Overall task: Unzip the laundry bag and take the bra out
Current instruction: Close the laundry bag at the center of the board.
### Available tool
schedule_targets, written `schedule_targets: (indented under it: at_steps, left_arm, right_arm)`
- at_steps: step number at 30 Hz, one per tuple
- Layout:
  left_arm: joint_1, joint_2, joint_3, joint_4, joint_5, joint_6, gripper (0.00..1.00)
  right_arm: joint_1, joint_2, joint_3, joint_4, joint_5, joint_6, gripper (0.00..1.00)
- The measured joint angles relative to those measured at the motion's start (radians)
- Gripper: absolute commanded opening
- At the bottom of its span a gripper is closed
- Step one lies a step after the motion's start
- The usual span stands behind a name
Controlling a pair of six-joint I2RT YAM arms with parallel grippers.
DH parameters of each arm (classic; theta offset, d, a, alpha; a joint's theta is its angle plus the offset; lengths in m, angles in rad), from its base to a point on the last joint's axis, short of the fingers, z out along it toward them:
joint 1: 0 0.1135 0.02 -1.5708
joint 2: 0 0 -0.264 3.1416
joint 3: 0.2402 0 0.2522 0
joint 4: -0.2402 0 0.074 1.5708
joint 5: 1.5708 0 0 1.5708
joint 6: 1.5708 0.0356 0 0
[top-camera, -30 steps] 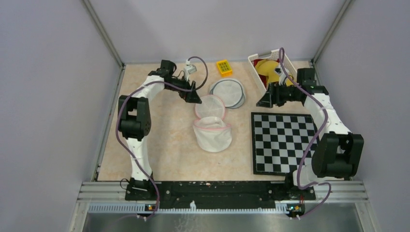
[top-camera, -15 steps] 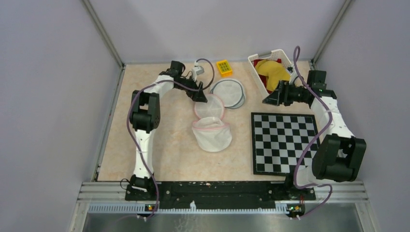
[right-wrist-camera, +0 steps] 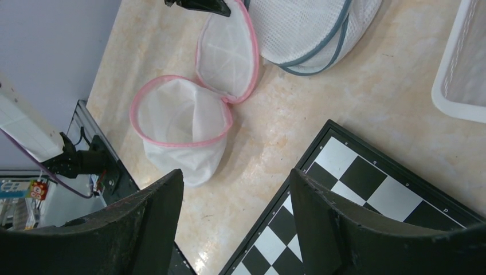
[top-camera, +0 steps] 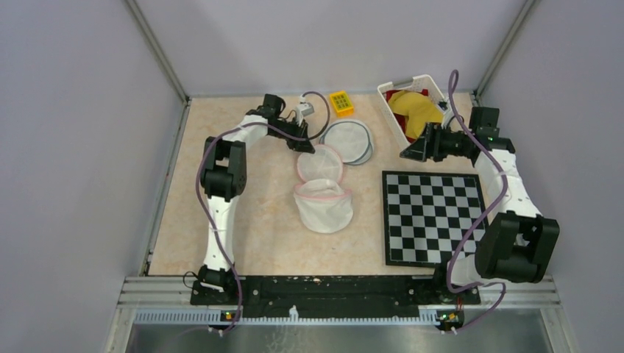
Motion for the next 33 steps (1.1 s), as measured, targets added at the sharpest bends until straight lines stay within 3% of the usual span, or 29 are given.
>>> schedule_targets:
  at_steps: [4,14,21,27,33]
  left_arm:
    - [0.000,-0.055,-0.060,-0.024,0.004,0.032,0.00]
    - [-0.003,-0.428,-0.250,-0.048,-0.013,0.099,0.00]
    - [-0.039,-0.665,-0.426,-0.026,-0.111,0.159,0.00]
    - [-0.151,-0.796,-0.591,0.023,-0.258,0.163,0.00]
    - [-0.354,-0.982,-0.766,0.097,-0.438,0.181,0.00]
  right_arm:
    - [0.000,-0.025,0.000,-0.002,0.000,0.000,0.67]
    - [0.000,-0.103,-0.024,-0.002,-0.005,0.001,0.67]
    - [0.000,-0.122,-0.026,-0.002,-0.009,0.009,0.67]
    - [0.000,-0.124,-0.026,0.000,-0.013,0.021,0.67]
    - [0.000,-0.154,-0.048,0.003,-0.012,0.027,0.67]
